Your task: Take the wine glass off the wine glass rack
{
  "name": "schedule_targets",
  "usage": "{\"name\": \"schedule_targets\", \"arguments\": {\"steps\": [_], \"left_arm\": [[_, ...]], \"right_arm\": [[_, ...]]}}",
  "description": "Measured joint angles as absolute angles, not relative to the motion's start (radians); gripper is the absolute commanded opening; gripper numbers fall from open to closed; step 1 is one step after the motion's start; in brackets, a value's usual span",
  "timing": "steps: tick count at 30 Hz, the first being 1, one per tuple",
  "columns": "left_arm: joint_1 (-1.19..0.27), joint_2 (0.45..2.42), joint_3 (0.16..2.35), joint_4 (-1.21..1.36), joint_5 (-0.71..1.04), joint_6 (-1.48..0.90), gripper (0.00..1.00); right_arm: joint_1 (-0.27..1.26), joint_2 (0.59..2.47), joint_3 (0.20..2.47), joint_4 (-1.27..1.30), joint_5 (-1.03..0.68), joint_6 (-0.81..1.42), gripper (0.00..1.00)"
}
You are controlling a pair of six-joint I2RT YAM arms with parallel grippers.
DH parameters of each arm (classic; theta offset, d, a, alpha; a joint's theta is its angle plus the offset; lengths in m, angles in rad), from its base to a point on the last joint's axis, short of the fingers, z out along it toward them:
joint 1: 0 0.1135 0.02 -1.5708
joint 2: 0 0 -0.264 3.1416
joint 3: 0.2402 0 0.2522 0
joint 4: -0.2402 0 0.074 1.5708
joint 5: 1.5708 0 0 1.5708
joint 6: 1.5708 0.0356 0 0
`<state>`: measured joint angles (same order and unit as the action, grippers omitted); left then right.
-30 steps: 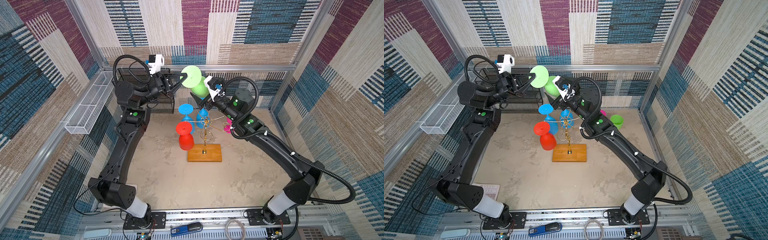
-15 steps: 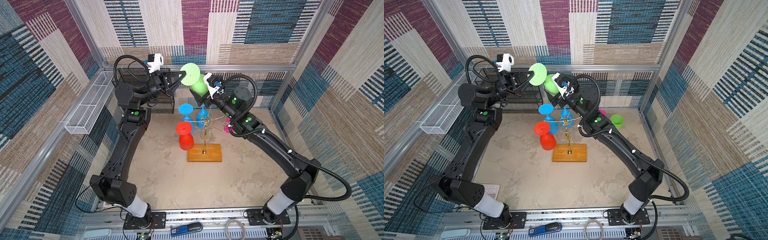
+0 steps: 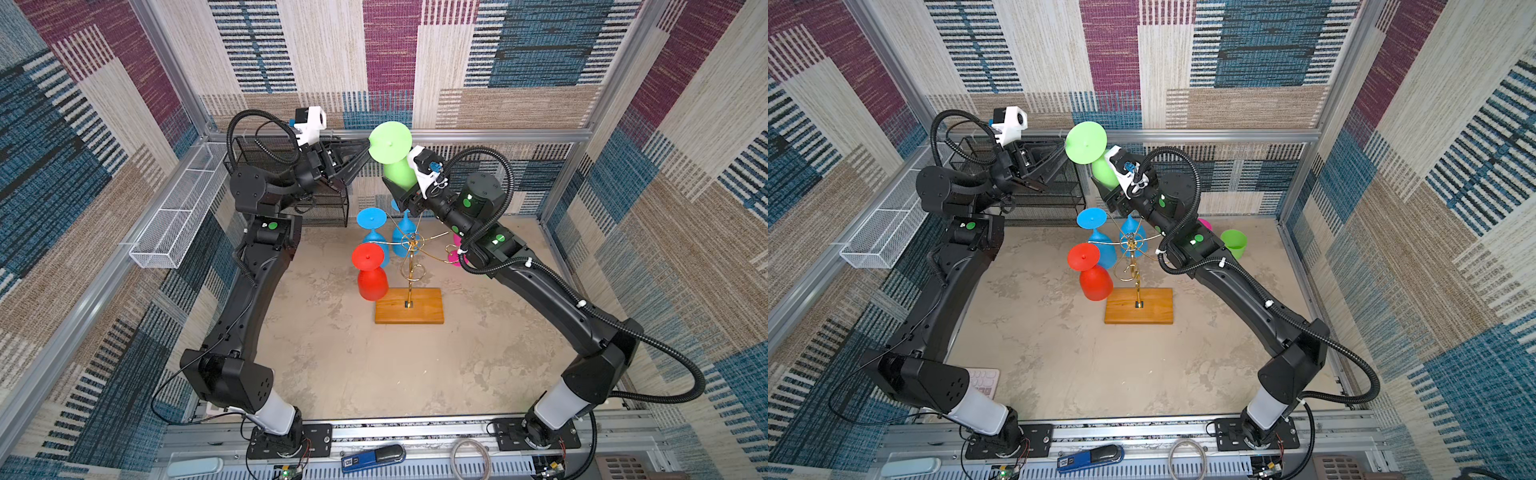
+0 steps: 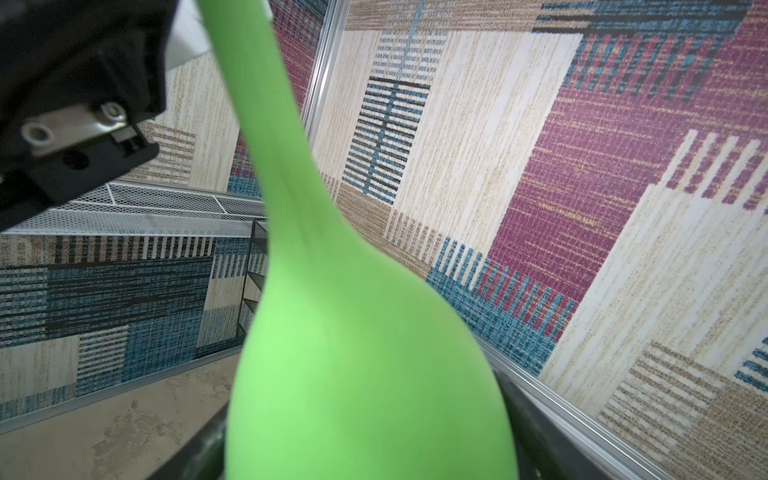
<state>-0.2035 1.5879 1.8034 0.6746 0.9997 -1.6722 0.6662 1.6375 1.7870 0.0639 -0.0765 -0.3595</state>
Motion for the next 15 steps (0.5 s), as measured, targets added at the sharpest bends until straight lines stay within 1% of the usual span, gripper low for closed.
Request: {"name": "schedule_targets", "arguments": {"steps": [5,8,12,14,15], "left_arm": [[-0.187,1.582,1.800,0.669,0.999,-1.623,0.40],[-0.177,1.573,1.794,0.649,0.997,-1.527,0.41],[-0.178,1.512,1.733,0.535,0.947,-1.246,0.44],[-0.179,1.473,1.683,0.488,0.890,-1.073,0.50],[-0.179,1.455,1.653,0.474,0.853,-0.987,0.51]], "right_arm": [[0.666,1.598,1.816,-0.014,-0.067,-0.310,0.69],[0.666,1.577,1.857,-0.092,-0.051,-0.278,0.67],[0.666,1.558,1.932,-0.233,-0.042,-0.238,0.62],[0.666,1.552,1.969,-0.308,-0.041,-0.220,0.61],[0.666,1.552,1.989,-0.346,-0.041,-0.213,0.60]]}}
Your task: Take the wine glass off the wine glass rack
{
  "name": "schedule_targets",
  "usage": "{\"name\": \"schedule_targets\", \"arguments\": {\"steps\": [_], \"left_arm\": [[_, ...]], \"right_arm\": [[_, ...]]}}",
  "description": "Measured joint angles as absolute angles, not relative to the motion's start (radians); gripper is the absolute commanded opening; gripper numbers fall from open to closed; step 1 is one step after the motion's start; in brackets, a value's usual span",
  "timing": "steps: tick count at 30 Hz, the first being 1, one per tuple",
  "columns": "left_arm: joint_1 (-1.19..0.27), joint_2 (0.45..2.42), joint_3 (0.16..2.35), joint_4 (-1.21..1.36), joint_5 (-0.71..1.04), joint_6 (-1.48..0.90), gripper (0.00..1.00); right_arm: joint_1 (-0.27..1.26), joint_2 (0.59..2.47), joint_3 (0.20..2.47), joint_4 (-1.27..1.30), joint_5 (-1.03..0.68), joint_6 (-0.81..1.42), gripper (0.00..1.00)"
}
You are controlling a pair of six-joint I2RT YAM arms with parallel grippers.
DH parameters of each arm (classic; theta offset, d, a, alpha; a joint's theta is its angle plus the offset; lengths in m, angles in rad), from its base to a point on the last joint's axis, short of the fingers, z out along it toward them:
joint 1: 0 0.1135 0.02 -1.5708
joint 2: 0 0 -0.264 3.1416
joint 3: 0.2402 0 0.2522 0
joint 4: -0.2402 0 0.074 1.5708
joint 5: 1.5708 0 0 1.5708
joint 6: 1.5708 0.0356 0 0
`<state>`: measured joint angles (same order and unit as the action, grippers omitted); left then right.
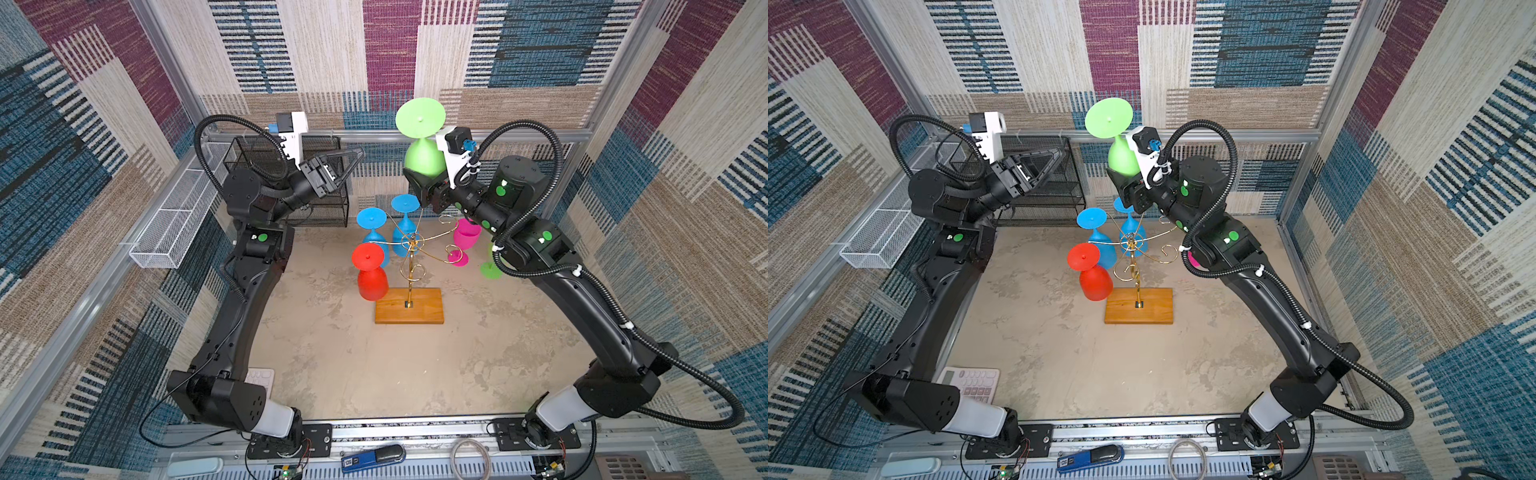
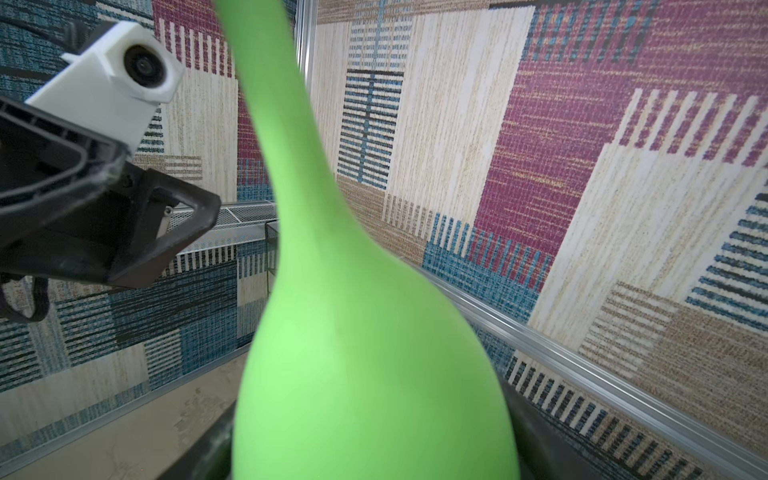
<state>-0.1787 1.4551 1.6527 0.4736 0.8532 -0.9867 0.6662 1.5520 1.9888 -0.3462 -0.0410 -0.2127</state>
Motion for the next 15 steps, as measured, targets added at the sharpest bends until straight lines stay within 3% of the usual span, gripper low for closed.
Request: {"name": "schedule_targets", "arguments": {"steps": [8,15], "left_arm": [[-0.188,1.427,1.494,0.580,0.666,-0.421,0.52],[-0.195,1.520,1.528,0.757,0.733,-0.090,0.49]], "right_arm": [[0.666,1.610,2.194,-0.650,-0.046,-0.166,0.54],[0.666,1.639,2.238,-0.814,-0.088,-0.146,0.50]]}}
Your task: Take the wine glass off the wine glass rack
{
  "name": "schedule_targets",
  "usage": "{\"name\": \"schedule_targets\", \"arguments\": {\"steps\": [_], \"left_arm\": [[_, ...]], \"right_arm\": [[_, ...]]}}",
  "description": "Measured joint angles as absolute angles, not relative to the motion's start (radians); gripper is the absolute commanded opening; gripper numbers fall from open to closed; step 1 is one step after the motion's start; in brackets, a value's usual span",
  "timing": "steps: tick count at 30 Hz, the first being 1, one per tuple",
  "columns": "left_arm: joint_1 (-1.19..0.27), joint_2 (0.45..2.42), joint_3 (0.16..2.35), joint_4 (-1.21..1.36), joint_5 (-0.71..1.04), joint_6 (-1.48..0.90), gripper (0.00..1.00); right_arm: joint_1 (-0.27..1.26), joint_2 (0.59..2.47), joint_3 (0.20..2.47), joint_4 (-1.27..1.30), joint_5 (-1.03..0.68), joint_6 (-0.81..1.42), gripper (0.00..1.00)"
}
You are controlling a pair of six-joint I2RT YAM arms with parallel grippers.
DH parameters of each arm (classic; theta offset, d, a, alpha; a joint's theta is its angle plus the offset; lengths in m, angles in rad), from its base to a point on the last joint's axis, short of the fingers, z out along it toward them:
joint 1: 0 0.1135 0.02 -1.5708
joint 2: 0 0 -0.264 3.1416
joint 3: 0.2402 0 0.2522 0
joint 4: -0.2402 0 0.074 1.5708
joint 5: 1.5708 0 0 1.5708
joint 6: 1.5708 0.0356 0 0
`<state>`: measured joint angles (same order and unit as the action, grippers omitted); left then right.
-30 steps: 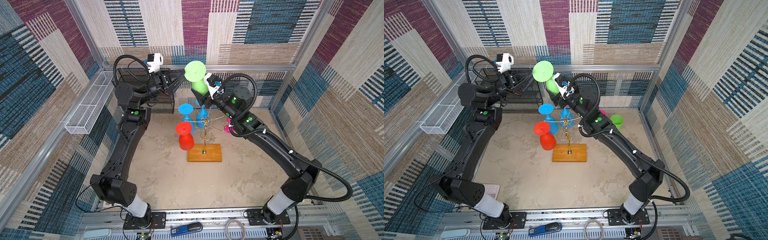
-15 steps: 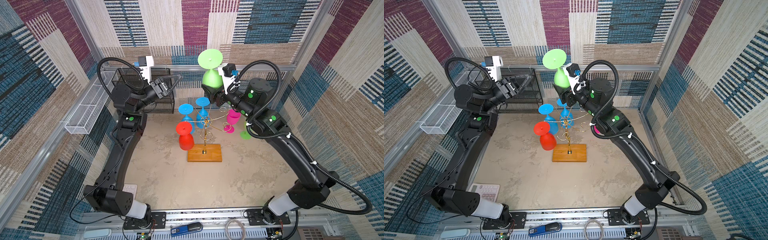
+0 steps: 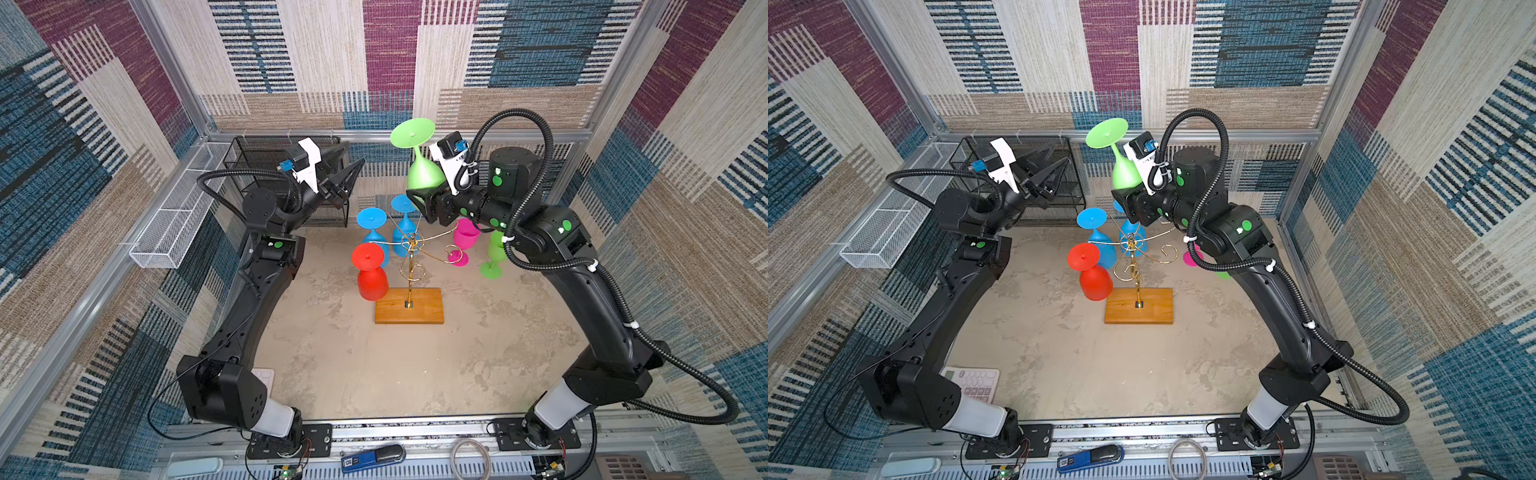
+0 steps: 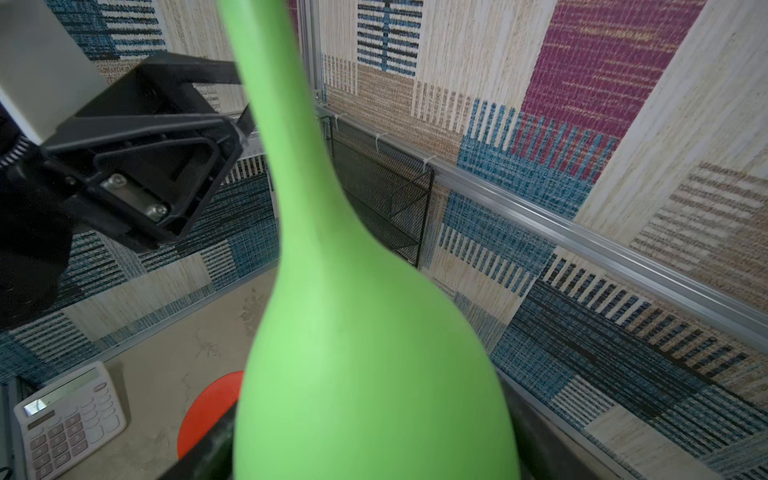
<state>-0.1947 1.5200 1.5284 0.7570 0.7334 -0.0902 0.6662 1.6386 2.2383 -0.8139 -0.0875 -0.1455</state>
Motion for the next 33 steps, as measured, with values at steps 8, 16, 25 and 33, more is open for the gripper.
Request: {"name": "schedule_targets", "arguments": {"steps": [8,16,25,33], "left_arm": [[-0.202,1.586,1.600,0.847,0.887,0.091,0.47],[-0.221,1.600,1.620,0.849,0.955,0.171,0.46],[-0.225,1.603,1.627,0.849,0.956,0.218,0.41],[-0.229,1.603,1.627,0.848,0.968,0.249,0.30]], "right_arm": [[0.666,1.682,2.275,-0.887,-0.150,-0.132,0.46],[0.666,1.724,2.291,-0.916,-0.209,-0.124,0.43],[0.667,1.747,2.301,-0.943,-0.253,-0.103,0.40],[0.667,1.750,2.303,-0.953,-0.279,-0.095,0.40]]}}
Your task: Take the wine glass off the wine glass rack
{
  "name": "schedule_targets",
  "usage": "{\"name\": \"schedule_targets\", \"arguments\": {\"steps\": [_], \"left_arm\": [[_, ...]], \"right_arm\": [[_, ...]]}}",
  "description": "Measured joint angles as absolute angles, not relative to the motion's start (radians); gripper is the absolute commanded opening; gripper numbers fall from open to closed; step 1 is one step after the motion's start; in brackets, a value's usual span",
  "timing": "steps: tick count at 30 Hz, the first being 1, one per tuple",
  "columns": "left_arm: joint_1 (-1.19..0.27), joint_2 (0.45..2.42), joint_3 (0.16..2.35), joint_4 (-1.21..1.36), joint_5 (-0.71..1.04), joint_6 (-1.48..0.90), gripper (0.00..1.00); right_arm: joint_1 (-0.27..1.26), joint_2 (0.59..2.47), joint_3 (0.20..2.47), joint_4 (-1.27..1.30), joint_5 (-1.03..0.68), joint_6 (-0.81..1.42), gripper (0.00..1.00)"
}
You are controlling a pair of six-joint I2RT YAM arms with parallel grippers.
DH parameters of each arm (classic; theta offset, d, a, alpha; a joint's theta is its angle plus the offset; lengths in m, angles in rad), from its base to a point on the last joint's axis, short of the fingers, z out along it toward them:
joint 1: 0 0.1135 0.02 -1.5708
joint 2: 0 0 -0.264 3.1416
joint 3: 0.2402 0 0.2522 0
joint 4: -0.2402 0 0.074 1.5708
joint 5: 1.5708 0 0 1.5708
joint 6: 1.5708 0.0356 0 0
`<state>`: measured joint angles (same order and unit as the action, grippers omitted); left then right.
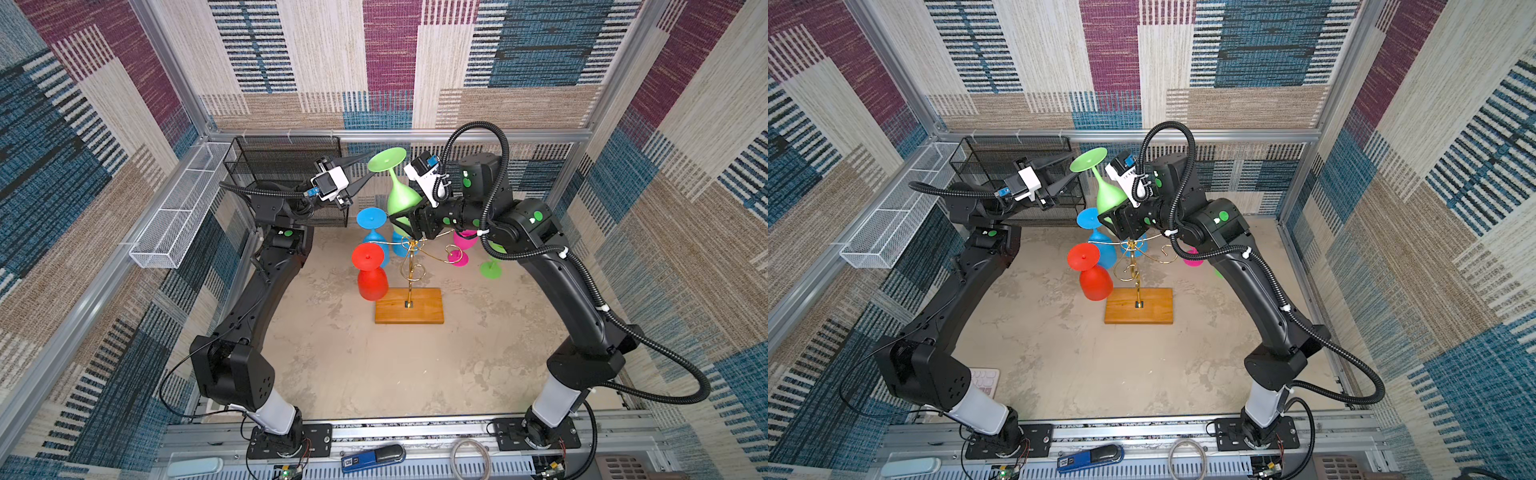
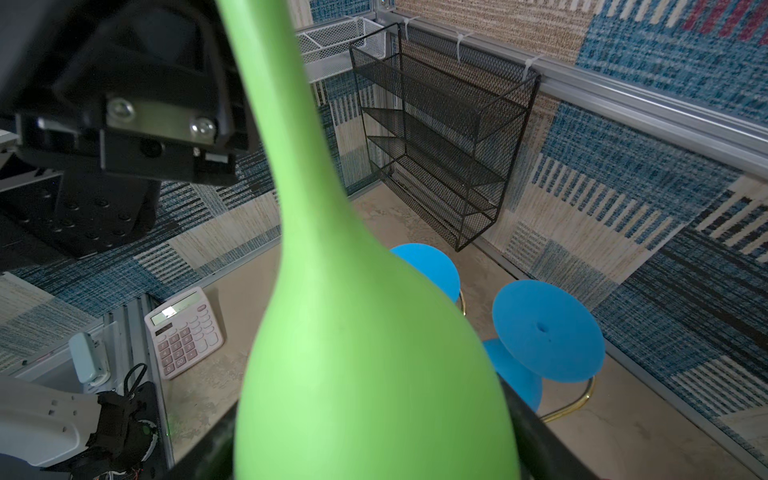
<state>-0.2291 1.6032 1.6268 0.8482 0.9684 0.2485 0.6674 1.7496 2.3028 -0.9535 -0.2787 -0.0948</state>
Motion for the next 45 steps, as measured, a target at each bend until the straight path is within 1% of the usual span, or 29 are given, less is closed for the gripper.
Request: {"name": "schedule_targets", "arguments": {"steps": [10,12,14,15,17,19,22,25,27,30,41,45], "left_arm": [[-0.231,1.603,1.626,0.838,0.995,0.291,0.13],[-0.229,1.603,1.625,0.838,0.997,0.302,0.07],[-0.226,1.603,1.624,0.836,0.997,0.319,0.01],[-0.225,1.603,1.622,0.834,0.997,0.325,0.00],[-0.224,1.603,1.620,0.833,0.992,0.331,0.00],[-0.224,1.602,1.618,0.833,0.990,0.332,0.00],[-0.224,1.600,1.611,0.833,0.978,0.332,0.00],[-0.225,1.594,1.604,0.819,0.971,0.323,0.00],[-0.223,1.590,1.598,0.815,0.970,0.312,0.00],[-0.209,1.587,1.584,0.822,0.953,0.276,0.00],[-0.144,1.574,1.521,0.856,0.830,0.054,0.00],[-0.125,1.559,1.486,0.854,0.760,-0.048,0.00]], "right_arm": [[0.667,1.756,2.308,-0.966,-0.289,-0.081,0.43],[0.666,1.756,2.310,-0.970,-0.295,-0.076,0.43],[0.665,1.756,2.315,-0.970,-0.303,-0.068,0.46],[0.665,1.755,2.318,-0.973,-0.303,-0.065,0.49],[0.665,1.752,2.323,-0.981,-0.303,-0.061,0.58],[0.665,1.749,2.324,-0.985,-0.305,-0.057,0.71],[0.665,1.739,2.323,-0.988,-0.305,-0.049,0.86],[0.667,1.714,2.303,-0.962,-0.314,-0.051,0.94],[0.667,1.687,2.271,-0.933,-0.319,-0.051,0.97],[0.666,1.630,2.203,-0.877,-0.321,-0.050,1.00],[0.665,1.364,1.924,-0.656,-0.276,-0.043,1.00],[0.665,1.259,1.830,-0.576,-0.247,-0.031,0.93]]}}
